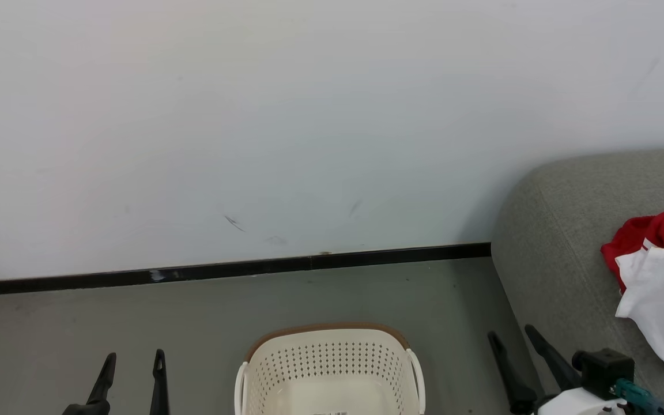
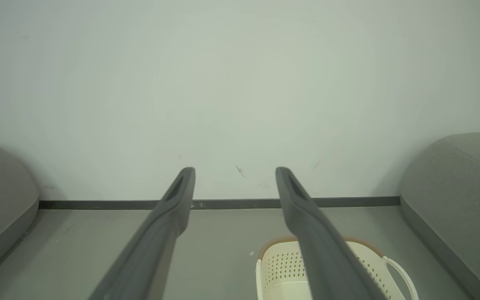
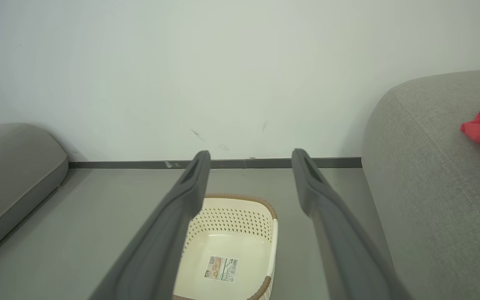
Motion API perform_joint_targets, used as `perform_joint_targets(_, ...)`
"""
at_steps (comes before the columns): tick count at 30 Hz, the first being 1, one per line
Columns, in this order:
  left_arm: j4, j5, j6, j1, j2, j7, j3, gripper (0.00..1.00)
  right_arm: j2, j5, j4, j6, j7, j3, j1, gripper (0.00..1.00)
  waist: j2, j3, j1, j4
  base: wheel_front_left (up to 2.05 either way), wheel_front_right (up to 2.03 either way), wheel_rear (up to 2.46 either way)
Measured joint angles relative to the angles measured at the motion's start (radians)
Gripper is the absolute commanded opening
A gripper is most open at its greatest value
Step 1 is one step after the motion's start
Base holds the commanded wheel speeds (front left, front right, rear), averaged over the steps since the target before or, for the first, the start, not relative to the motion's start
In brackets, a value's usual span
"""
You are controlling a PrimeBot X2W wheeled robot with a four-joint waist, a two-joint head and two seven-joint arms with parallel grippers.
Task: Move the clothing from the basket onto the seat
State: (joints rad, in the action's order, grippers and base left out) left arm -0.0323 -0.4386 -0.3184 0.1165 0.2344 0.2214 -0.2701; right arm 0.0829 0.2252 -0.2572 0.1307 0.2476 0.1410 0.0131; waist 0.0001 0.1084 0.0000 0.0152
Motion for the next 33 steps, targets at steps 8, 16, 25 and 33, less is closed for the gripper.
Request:
perform_joint_targets(8, -0.001, -0.002, 0.004, 0.016, -0.001, -0.001, -0.008, 1.0, -0.019, -0.033, 0.032, 0.0, 0.0, -0.035, 0.067, 1.0, 0.0, 0.016, 0.0, -0.013, 0.0, 0.0, 0.0)
perform_joint_targets(16, -0.006, -0.01, 0.006, 0.016, -0.002, -0.018, -0.009, 1.0, -0.03, -0.044, 0.067, 0.0, 0.0, -0.046, 0.089, 1.0, 0.0, 0.013, 0.0, -0.017, 0.0, 0.0, 0.0)
perform_joint_targets(25, -0.017, -0.016, 0.006, 0.015, -0.002, -0.027, -0.01, 1.0, -0.04, -0.061, 0.096, 0.0, 0.0, -0.055, 0.111, 1.0, 0.0, 0.008, 0.0, -0.02, 0.0, 0.0, 0.0)
perform_joint_targets(33, -0.025, -0.015, 0.006, 0.006, 0.001, -0.037, -0.019, 1.0, -0.041, -0.063, 0.121, 0.0, 0.0, -0.058, 0.123, 1.0, 0.0, 0.003, 0.0, -0.023, 0.0, 0.0, 0.0)
